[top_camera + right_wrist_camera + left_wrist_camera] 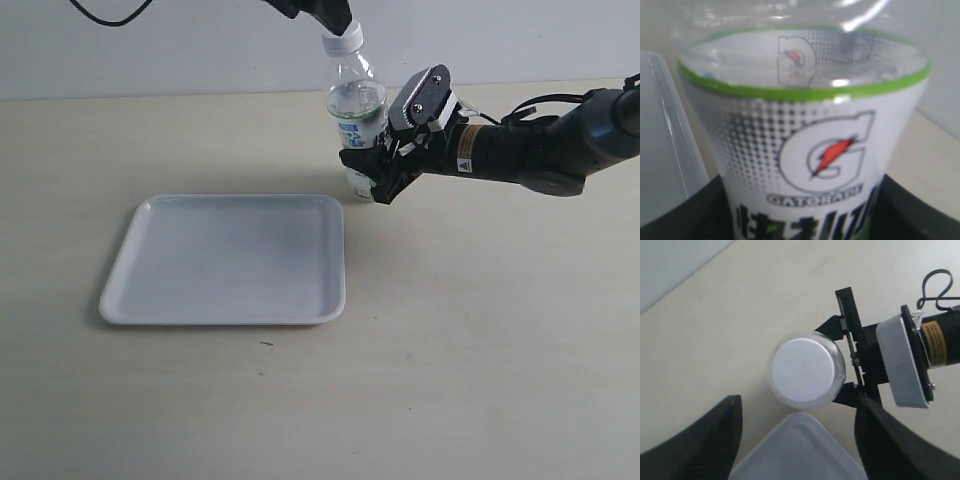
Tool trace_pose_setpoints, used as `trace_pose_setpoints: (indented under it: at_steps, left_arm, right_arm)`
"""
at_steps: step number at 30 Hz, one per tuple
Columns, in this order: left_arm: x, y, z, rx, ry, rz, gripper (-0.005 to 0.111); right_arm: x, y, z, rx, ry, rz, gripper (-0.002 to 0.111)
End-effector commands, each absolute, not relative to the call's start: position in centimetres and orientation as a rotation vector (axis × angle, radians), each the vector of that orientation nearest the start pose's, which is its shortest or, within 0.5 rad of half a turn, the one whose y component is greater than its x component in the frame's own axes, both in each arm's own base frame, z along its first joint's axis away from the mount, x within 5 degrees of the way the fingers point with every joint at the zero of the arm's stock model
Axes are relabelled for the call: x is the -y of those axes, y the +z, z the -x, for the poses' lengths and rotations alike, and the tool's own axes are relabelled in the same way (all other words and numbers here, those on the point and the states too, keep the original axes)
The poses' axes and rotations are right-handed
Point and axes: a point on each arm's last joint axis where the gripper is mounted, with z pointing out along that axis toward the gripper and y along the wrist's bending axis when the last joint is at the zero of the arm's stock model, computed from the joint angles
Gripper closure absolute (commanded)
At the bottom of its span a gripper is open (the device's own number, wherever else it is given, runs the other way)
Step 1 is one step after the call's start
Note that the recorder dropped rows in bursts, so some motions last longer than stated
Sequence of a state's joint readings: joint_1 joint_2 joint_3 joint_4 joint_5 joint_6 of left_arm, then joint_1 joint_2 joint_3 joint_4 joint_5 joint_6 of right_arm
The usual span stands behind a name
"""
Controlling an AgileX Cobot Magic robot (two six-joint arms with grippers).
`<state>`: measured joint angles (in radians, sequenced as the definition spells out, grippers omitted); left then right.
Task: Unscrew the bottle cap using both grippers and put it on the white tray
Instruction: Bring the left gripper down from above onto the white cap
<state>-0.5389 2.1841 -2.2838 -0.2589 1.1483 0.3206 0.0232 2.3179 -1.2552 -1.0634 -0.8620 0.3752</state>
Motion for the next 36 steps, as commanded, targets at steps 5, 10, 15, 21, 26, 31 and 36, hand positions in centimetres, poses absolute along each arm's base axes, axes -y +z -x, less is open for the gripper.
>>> trace_pose_setpoints:
  at_steps: [5, 10, 15, 21, 26, 31, 36]
  left_arm:
    - [28.5, 33.0, -41.0, -2.271, -0.352, -0.997, 0.043]
    - [29.0, 32.1, -41.1, -2.287, -0.347, -1.015, 0.043]
    - [29.0, 32.0, -41.1, -2.298, -0.344, -1.008, 0.043]
    - [29.0, 32.0, -41.1, -2.304, -0.345, -1.008, 0.043]
    - [28.8, 31.6, -40.8, -2.345, -0.336, -1.031, 0.043]
    - [28.5, 31.5, -40.7, -2.369, -0.301, -1.042, 0.043]
    - [28.6, 31.5, -40.7, -2.384, -0.313, -1.019, 0.043]
  right_arm:
    - [-6.9, 7.3, -43.7, -1.743, 0.387, 0.969, 0.108]
    - [-7.0, 7.2, -43.5, -1.732, 0.384, 1.018, 0.108]
    - [-7.0, 7.2, -43.5, -1.733, 0.383, 1.012, 0.108]
    - [-7.0, 7.2, -43.5, -1.734, 0.383, 1.009, 0.108]
    - [-7.1, 7.1, -43.4, -1.717, 0.371, 1.054, 0.108]
    - [-7.1, 7.1, -43.4, -1.719, 0.369, 1.055, 0.108]
    - [-7.1, 7.0, -43.3, -1.699, 0.353, 1.097, 0.108]
